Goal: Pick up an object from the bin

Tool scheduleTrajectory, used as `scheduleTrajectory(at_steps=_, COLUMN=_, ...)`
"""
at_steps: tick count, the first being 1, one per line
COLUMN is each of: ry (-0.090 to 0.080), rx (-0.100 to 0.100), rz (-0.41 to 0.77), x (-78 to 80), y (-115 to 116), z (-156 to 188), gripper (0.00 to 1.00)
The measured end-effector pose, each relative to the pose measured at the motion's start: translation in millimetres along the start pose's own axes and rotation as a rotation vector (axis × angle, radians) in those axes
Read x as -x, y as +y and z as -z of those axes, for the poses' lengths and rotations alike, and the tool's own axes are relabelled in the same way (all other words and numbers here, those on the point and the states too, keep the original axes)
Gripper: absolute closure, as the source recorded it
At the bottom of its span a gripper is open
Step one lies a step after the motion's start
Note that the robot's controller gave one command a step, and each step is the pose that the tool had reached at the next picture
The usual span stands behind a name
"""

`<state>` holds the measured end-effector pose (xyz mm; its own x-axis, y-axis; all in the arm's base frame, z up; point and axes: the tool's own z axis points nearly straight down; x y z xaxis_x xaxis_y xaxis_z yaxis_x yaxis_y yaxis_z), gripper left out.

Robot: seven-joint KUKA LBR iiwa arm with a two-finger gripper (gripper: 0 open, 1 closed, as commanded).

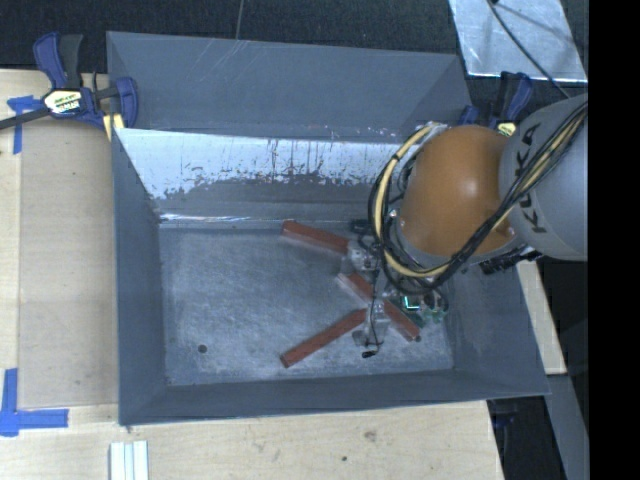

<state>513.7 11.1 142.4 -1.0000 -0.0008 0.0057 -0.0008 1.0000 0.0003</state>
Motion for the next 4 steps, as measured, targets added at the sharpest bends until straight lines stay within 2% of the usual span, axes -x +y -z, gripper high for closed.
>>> scheduleTrajectory(at_steps=1, ry=-0.008, rx=0.0, rz=0.0, x=2.0, y=0, z=4, gripper=0.0)
scheduleTrajectory(at_steps=2, ry=-0.015, rx=-0.003, rz=0.253, x=-0.2, y=16, z=-39, gripper=0.0)
scheduleTrajectory(at_steps=3, ry=-0.005, rx=0.0, rz=0.41, x=-2.6, y=25, z=-82, gripper=0.0)
scheduleTrajectory(at_steps=4, ry=-0.006, rx=-0.001, rz=0.446, x=-3.5, y=38, z=-21, gripper=0.0)
